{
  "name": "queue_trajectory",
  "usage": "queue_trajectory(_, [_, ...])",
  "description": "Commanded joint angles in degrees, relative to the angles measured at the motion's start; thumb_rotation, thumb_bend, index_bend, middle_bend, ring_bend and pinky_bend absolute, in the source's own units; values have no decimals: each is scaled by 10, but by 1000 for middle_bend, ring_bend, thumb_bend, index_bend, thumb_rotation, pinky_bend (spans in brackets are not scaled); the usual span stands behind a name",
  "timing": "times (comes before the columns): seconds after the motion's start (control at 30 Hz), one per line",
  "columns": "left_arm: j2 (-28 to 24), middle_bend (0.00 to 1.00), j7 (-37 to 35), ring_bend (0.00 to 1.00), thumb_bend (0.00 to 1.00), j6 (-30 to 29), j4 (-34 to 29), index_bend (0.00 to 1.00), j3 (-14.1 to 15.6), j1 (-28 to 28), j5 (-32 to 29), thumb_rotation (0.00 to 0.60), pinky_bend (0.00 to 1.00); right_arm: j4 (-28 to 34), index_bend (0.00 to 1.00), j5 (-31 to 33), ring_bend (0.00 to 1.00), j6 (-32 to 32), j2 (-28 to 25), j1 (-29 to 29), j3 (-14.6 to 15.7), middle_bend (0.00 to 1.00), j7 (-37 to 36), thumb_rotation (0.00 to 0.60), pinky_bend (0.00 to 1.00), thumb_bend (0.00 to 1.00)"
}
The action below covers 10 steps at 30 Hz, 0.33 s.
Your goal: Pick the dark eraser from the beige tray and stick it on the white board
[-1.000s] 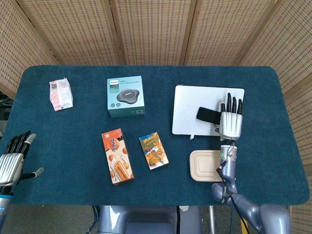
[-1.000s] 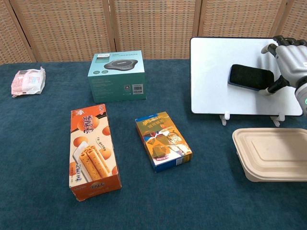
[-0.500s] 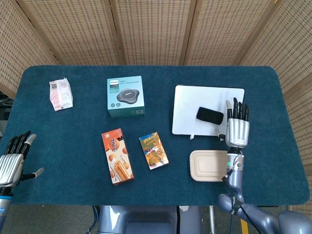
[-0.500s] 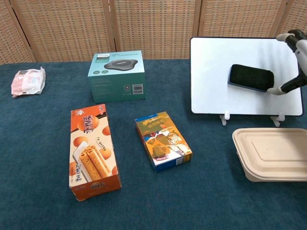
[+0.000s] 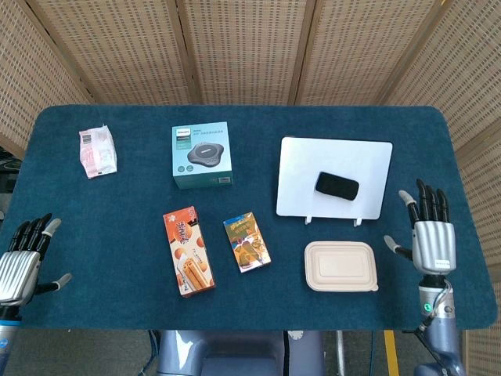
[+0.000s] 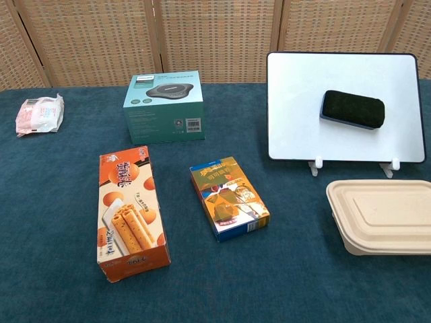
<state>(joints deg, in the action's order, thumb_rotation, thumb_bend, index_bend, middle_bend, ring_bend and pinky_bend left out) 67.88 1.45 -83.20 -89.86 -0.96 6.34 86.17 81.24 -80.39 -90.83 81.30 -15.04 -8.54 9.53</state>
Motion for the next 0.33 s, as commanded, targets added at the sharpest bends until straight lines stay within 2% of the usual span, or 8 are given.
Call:
queue_trajectory(0.03, [-1, 0, 2, 0, 138, -1, -2, 0, 0, -1, 0, 600, 0, -14, 176, -27, 0, -4, -32, 31, 41, 0, -23, 600, 0, 53])
queue_trajectory(0.13, [-1, 0, 4, 0, 138, -4, -2, 0, 0, -2, 2, 600, 0, -15, 176, -34, 0, 6, -49, 42, 58, 0, -22, 600, 0, 53])
queue_trajectory(0.33, [-1, 0, 6, 0, 138, -3, -2, 0, -1, -3, -2, 600, 0, -43, 175, -60, 0, -23, -41, 64, 66, 0, -43, 600, 0, 53])
